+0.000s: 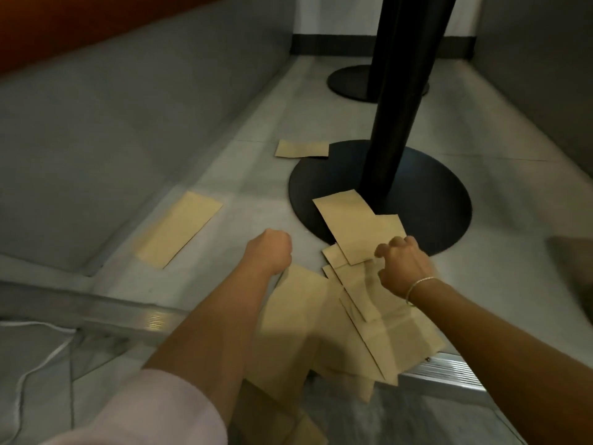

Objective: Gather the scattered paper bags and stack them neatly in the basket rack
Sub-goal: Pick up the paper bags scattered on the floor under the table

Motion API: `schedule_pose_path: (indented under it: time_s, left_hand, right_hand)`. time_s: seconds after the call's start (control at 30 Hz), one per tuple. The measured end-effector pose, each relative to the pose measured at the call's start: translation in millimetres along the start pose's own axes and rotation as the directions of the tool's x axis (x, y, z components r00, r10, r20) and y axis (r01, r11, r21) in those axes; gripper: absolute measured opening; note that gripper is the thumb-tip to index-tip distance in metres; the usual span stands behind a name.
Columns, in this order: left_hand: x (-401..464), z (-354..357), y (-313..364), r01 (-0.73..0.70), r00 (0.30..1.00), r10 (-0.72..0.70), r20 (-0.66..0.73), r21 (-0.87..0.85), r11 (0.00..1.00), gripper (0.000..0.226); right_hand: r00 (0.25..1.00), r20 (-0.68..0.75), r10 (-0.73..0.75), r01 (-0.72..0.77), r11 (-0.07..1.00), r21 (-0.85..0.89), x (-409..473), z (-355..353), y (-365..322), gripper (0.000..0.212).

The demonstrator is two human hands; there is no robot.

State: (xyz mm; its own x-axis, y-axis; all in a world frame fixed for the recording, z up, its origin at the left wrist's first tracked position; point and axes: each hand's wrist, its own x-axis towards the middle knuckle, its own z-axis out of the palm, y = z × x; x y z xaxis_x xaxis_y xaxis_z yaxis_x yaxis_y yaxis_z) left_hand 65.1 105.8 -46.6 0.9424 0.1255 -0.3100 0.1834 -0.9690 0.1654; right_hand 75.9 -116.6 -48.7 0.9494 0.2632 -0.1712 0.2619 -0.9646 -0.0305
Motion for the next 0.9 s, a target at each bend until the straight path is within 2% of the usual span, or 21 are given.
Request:
schedule_pose_path:
  time_s: [0.2, 0.33, 0.47, 0.53, 0.67, 0.73, 0.8, 0.87, 0.9]
  left_hand:
    - [14, 15, -6, 0.031, 0.999, -0.031, 0.019, 0.008, 0.999, 0.029]
    - [19, 19, -11, 0.063, 0.998, -0.063, -0.01, -0.005, 0.998, 0.027]
    - [22, 20, -8, 0.057, 0.998, -0.056, -0.02, 0.014, 0.998, 0.029]
    - [22, 18, -6, 0.053, 0.998, -0.052, -0.022, 0.023, 0.998, 0.03]
    - [18, 17, -4, 0.043, 0.999, -0.043, -0.031, -0.012, 0.999, 0.03]
    - [17, 19, -3, -0.005, 1.0, 0.006, 0.009, -0.073, 0.997, 0.044]
    - [15, 25, -1, -0.063, 0.992, 0.074, 0.102, -0.103, 0.993, 0.072]
    - [10, 30, 2, -0.137, 0.971, 0.138, 0.195, -0.022, 0.99, 0.09]
    - [9, 33, 4, -0.169, 0.962, 0.158, 0.221, 0.032, 0.985, 0.093]
  right_hand:
    - [0.999, 0.015, -0.051, 0.052, 0.998, -0.019, 27, 18, -15, 0.044]
    - [0.994, 0.041, -0.102, 0.103, 0.994, -0.035, 39, 26, -16, 0.043]
    - [0.992, 0.076, -0.105, 0.102, 0.994, 0.041, 45, 35, -15, 0.041]
    - [0.996, 0.051, -0.075, 0.07, 0.994, 0.085, 45, 40, -16, 0.04]
    - [0.998, -0.038, -0.045, 0.047, 0.997, 0.057, 44, 42, -16, 0.035]
    - [0.999, -0.034, -0.01, 0.012, 0.999, 0.053, 44, 37, -14, 0.036]
    - [0.999, -0.031, 0.017, -0.014, 0.996, 0.085, 43, 33, -12, 0.038]
    - [0.999, -0.051, 0.013, -0.007, 0.994, 0.111, 40, 26, -8, 0.039]
    - [0.998, -0.07, 0.006, 0.002, 0.993, 0.114, 39, 21, -5, 0.039]
